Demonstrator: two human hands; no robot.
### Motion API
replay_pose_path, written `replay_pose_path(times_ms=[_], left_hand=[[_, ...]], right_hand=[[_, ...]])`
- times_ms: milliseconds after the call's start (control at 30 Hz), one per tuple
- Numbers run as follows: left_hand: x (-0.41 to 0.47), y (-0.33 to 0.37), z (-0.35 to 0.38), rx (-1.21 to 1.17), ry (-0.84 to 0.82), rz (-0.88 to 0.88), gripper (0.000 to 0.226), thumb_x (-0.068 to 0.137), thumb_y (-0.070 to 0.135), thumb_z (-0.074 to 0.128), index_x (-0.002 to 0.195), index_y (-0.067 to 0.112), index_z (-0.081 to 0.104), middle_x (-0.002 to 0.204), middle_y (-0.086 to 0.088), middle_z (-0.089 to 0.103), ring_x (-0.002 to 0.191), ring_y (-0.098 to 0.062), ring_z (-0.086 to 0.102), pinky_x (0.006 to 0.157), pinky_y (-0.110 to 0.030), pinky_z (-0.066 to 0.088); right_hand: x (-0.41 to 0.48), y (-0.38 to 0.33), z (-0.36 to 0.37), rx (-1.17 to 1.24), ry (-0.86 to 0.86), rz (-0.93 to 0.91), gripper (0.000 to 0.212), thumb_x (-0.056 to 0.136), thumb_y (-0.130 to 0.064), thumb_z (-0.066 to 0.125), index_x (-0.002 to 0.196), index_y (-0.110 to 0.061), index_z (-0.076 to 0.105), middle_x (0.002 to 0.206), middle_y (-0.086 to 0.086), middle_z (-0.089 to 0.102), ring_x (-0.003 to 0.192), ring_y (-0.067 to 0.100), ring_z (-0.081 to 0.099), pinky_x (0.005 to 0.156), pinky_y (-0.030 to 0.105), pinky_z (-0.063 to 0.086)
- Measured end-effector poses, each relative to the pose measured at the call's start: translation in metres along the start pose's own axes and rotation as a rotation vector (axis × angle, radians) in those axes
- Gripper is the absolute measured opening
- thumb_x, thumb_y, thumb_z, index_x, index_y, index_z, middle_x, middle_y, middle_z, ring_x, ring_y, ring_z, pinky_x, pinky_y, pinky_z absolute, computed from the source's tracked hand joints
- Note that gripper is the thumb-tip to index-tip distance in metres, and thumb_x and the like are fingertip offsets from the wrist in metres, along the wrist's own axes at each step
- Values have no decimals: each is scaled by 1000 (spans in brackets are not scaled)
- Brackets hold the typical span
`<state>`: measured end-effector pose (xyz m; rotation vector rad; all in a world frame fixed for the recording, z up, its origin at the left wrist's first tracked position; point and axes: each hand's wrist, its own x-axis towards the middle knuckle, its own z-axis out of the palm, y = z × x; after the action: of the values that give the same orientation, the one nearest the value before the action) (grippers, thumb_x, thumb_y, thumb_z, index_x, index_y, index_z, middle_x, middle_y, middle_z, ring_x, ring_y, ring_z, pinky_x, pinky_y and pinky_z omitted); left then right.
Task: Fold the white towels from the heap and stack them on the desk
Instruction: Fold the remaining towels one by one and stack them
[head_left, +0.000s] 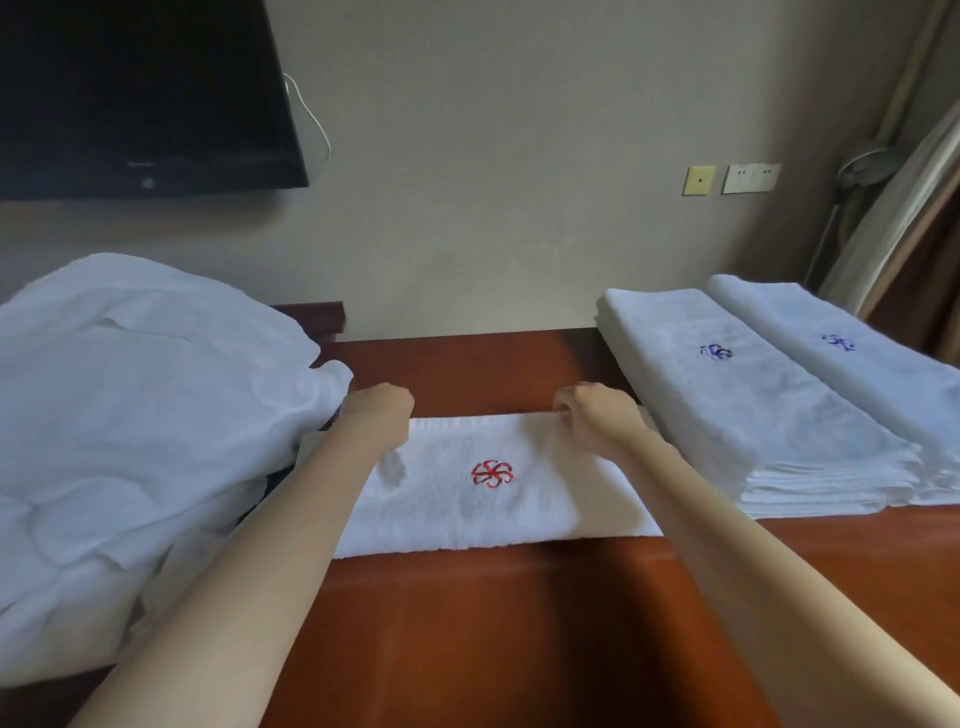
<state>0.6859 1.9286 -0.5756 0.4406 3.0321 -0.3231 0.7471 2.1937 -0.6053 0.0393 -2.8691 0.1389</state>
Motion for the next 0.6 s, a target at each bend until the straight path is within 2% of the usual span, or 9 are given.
replay_pose_path(times_ms=[100, 233, 267, 333, 400, 467, 533, 600], left_hand=[[8, -3, 1, -50, -67, -1, 7, 86, 8, 55, 84, 10, 61, 71, -1, 47, 66, -19, 47, 57, -27, 39], [4, 1, -14, -48, -103, -37, 5, 83, 7, 56, 82, 11, 58, 72, -1, 49, 63, -18, 47, 57, -26, 39], [1, 8, -18, -29, -78, -20, 10, 83, 7, 55, 90, 12, 60, 78, -1, 53, 68, -19, 52, 60, -28, 43], [-3, 31, -21, -132, 67, 102, 24, 87, 14, 56, 111, 15, 60, 103, -3, 60, 93, -25, 59, 78, -35, 51], [-13, 64, -13, -415, 193, 293, 29, 91, 21, 56, 119, 16, 59, 120, -3, 57, 112, -25, 54, 93, -37, 46], [-24, 95, 3, -559, 206, 398, 35, 95, 26, 51, 128, 14, 55, 133, -2, 51, 124, -23, 46, 102, -35, 38], [-26, 111, 25, -478, 178, 377, 45, 99, 33, 42, 140, 15, 42, 149, 0, 37, 136, -20, 33, 111, -35, 27], [-22, 110, 42, -426, 172, 293, 50, 100, 40, 34, 145, 20, 34, 155, 3, 28, 143, -17, 22, 115, -36, 17]], right_hand=[[6, 2, 5, -69, -26, -6, 25, 89, -8, 45, 105, -17, 62, 108, 2, 61, 100, 27, 55, 70, 27, 29], [10, -3, 7, -156, -34, -22, 21, 91, -9, 43, 104, -13, 59, 108, 3, 60, 102, 26, 53, 73, 28, 29], [10, -5, 7, -172, -38, -21, 21, 91, -8, 43, 104, -12, 58, 107, 4, 60, 102, 27, 53, 73, 28, 29], [9, -9, 7, -192, -36, -21, 23, 90, -6, 42, 107, -12, 57, 107, 4, 61, 101, 27, 54, 74, 29, 30], [5, -12, 6, -215, -22, -26, 27, 88, -6, 42, 110, -13, 55, 108, 4, 61, 102, 27, 55, 74, 30, 29], [-1, -10, 4, -230, 0, -19, 28, 89, -9, 44, 114, -13, 53, 110, 4, 61, 104, 27, 55, 74, 31, 29], [-10, -1, 0, -217, 37, 0, 28, 88, -14, 48, 115, -14, 52, 108, 3, 60, 101, 27, 55, 72, 32, 30], [-19, 15, -5, -174, 78, 38, 26, 84, -16, 51, 110, -15, 55, 102, 2, 61, 95, 27, 56, 67, 30, 31]])
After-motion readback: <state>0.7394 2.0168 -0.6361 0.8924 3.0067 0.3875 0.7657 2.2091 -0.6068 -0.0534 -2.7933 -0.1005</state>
